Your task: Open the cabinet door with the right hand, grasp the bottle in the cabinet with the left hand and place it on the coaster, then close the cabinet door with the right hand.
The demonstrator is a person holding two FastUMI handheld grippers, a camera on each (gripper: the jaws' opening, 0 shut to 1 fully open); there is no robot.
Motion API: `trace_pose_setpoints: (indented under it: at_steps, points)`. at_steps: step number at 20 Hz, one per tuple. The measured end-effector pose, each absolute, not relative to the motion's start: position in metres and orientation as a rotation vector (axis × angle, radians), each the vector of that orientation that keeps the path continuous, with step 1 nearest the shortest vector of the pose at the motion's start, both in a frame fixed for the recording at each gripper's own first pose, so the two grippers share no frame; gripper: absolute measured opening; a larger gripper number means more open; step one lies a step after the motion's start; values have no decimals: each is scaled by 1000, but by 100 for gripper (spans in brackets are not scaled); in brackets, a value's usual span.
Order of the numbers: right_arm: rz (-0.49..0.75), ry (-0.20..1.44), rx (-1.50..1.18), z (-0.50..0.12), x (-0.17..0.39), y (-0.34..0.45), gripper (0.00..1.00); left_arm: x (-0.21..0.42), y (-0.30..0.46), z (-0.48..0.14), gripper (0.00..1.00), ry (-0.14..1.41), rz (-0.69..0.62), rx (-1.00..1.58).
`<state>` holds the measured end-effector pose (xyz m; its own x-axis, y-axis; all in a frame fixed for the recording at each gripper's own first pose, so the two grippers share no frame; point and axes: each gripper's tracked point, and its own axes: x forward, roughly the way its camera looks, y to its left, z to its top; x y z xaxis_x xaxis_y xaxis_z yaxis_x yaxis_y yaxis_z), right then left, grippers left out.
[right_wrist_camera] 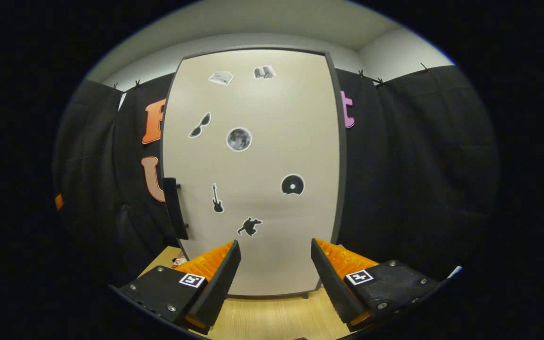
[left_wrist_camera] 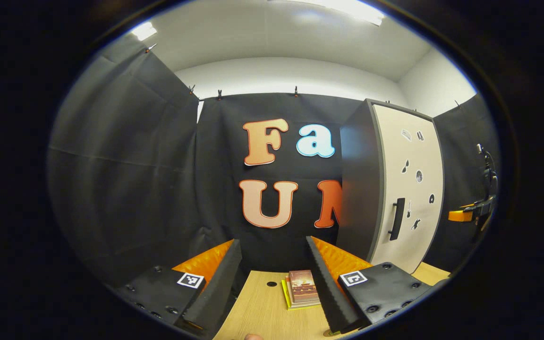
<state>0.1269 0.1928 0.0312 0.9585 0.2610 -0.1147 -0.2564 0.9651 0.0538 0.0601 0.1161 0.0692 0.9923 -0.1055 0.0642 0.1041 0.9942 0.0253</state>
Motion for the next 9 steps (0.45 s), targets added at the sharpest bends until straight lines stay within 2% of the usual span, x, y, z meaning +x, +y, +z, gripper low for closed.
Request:
trace_pose_setpoints:
  at_steps: [7, 9]
  points:
    - [176, -7, 2, 111, 67, 100, 92, 45, 108, 120, 89, -133, -86, 48]
    - [163, -33, -11, 126, 50, 82, 93, 37, 108, 132, 96, -145, -75, 46]
